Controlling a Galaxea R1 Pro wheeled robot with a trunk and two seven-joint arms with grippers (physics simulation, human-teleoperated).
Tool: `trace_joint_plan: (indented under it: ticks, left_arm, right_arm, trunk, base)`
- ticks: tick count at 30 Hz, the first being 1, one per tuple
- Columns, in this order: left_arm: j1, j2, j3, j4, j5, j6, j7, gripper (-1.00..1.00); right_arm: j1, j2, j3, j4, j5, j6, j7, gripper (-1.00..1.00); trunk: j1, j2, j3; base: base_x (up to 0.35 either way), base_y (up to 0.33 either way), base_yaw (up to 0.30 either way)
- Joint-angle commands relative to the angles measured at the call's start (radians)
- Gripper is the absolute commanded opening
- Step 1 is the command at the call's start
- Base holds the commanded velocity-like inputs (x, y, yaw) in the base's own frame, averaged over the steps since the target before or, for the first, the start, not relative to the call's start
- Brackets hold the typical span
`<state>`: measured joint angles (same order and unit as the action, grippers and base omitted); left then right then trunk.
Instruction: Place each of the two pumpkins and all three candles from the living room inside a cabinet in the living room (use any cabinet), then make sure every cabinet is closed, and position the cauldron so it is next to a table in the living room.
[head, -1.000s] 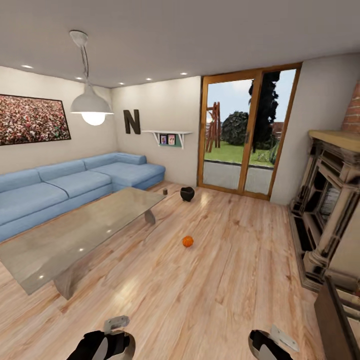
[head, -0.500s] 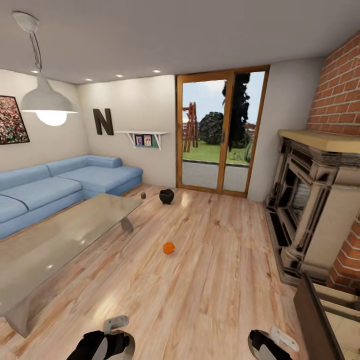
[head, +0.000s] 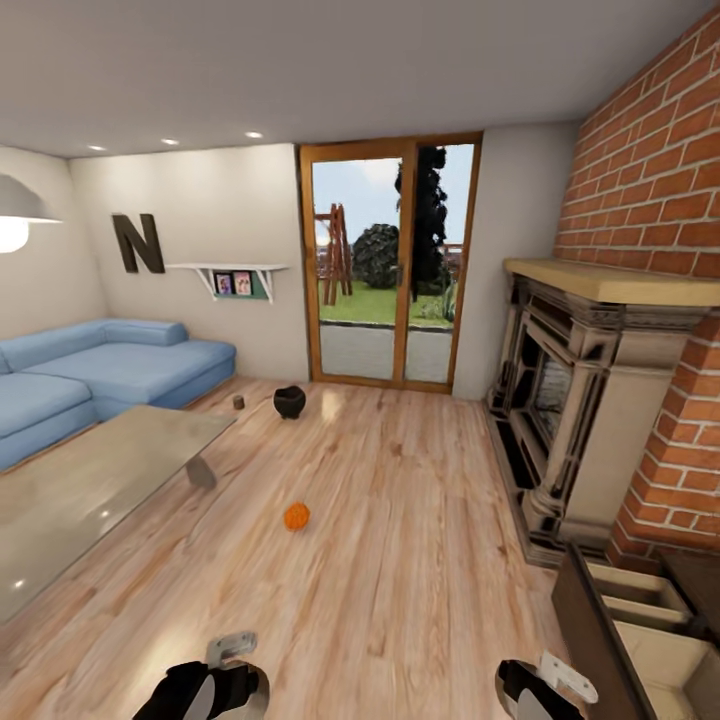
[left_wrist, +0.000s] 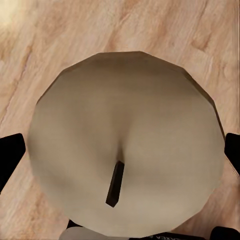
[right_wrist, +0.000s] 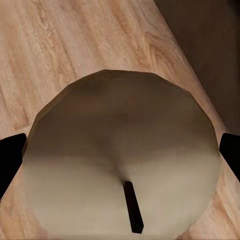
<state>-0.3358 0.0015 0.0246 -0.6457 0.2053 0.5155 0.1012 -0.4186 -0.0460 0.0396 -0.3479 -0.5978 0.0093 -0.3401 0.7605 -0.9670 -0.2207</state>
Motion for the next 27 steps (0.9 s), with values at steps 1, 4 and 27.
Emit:
trace_joint_plan:
  ticks: [1, 4, 27]
  left_arm:
    - [0.0, -0.001, 0.0, 0.0, 0.0, 0.0, 0.0, -1.0]
    - [0.0, -0.003, -0.001, 0.0, 0.0, 0.0, 0.0, -1.0]
    - [0.0, -0.005, -0.003, 0.0, 0.0, 0.0, -0.001, -1.0]
  right_arm:
    - [0.0, 0.0, 0.0, 0.0, 0.001, 0.0, 0.001, -1.0]
    - [0.0, 0.001, 0.0, -0.001, 0.002, -0.002, 0.001, -1.0]
    - [0.0, 0.005, 0.004, -0.002, 0.004, -0.005, 0.001, -1.0]
  trunk:
    - [0.0, 0.0, 0.0]
    - [0.0, 0.0, 0.0]
    - [0.0, 0.0, 0.0]
  base:
    - [0.324, 0.0, -0.282]
    - [0.324, 0.0, -0.237]
    - [0.324, 0.0, -0.014]
